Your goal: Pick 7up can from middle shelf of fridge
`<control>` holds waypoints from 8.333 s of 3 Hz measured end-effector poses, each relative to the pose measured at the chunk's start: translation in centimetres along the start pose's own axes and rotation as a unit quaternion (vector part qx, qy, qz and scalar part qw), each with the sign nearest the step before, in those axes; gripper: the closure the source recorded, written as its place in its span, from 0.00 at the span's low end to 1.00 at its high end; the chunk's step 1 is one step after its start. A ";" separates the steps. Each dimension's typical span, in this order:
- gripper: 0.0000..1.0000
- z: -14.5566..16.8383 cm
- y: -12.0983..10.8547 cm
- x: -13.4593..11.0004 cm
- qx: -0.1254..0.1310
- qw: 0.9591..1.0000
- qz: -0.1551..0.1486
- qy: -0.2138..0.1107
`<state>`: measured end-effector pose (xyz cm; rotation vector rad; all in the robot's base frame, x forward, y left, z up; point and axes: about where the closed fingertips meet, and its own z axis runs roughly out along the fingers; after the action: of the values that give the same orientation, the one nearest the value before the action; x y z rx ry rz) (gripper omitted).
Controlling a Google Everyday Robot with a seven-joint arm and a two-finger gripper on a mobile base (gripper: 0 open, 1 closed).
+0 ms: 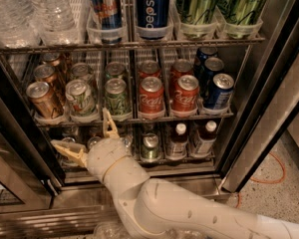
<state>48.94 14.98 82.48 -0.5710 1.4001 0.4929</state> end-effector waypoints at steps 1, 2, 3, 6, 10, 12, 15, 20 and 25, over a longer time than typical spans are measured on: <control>0.20 0.4 -0.1 0.2 0.000 1.000 -0.003 0.000; 0.26 0.9 -0.3 0.3 0.000 1.000 -0.005 -0.002; 0.27 1.5 -0.9 0.2 0.006 1.000 -0.007 -0.007; 0.24 9.4 -4.0 0.3 0.007 1.000 -0.018 -0.020; 1.00 9.6 -3.9 0.3 0.008 1.000 -0.013 -0.019; 1.00 9.2 -4.2 -2.0 0.009 0.999 -0.019 -0.031; 1.00 8.3 -4.1 -5.2 -0.012 0.998 -0.030 -0.049; 1.00 3.0 -1.7 -5.8 -0.204 0.978 0.012 -0.049; 1.00 -5.0 -2.5 -5.2 -0.276 0.961 0.018 -0.006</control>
Offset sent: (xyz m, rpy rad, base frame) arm 0.0161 0.0048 -0.0026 -0.0082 -0.0179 -0.0035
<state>46.06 9.93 87.41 -0.9888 1.2592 0.9274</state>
